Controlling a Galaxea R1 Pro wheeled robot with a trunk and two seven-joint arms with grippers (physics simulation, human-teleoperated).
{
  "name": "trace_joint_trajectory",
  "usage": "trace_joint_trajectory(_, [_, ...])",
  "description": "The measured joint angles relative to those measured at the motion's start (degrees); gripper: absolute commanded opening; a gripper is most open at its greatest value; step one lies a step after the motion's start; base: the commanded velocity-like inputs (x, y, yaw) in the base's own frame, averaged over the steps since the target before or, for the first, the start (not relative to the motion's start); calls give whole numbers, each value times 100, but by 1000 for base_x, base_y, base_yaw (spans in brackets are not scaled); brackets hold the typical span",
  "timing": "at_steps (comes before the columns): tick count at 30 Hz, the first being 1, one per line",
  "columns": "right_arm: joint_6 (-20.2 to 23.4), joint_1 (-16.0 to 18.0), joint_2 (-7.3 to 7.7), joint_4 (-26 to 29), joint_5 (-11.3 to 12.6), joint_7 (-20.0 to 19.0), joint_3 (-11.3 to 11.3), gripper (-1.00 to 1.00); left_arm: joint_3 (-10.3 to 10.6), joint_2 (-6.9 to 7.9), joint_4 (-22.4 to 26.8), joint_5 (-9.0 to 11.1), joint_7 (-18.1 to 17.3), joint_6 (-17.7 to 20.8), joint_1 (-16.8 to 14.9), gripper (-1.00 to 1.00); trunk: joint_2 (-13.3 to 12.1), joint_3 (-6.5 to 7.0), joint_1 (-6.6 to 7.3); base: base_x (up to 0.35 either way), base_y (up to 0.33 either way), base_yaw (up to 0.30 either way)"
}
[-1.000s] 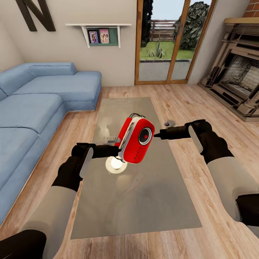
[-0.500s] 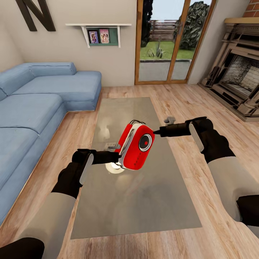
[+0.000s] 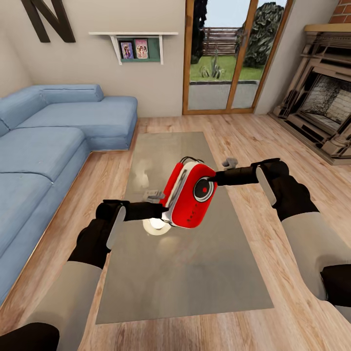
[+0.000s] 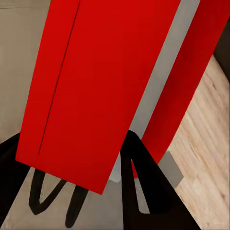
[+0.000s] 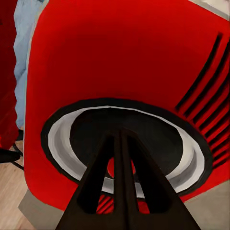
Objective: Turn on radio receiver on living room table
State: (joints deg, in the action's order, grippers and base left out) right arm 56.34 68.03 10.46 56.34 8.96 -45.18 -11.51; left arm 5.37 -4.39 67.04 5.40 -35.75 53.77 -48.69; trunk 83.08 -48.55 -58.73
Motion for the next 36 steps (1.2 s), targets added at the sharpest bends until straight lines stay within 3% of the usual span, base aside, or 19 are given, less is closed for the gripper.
trace_joint_trajectory(10, [9, 0, 0, 179, 9, 0, 0, -100, 0, 0, 340, -23, -29, 297, 0, -100, 0, 0, 0, 0, 0, 0])
trace_joint_trajectory(27, [13, 0, 15, 185, 13, 0, -8, -100, 16, -8, 395, -85, -23, 327, 1, -100, 0, 0, 0, 0, 0, 0])
trace_joint_trajectory(36, [32, 2, 12, 185, 49, -2, -8, -100, 6, -28, 740, -326, 10, 316, 2, -100, 0, 0, 0, 0, 0, 0])
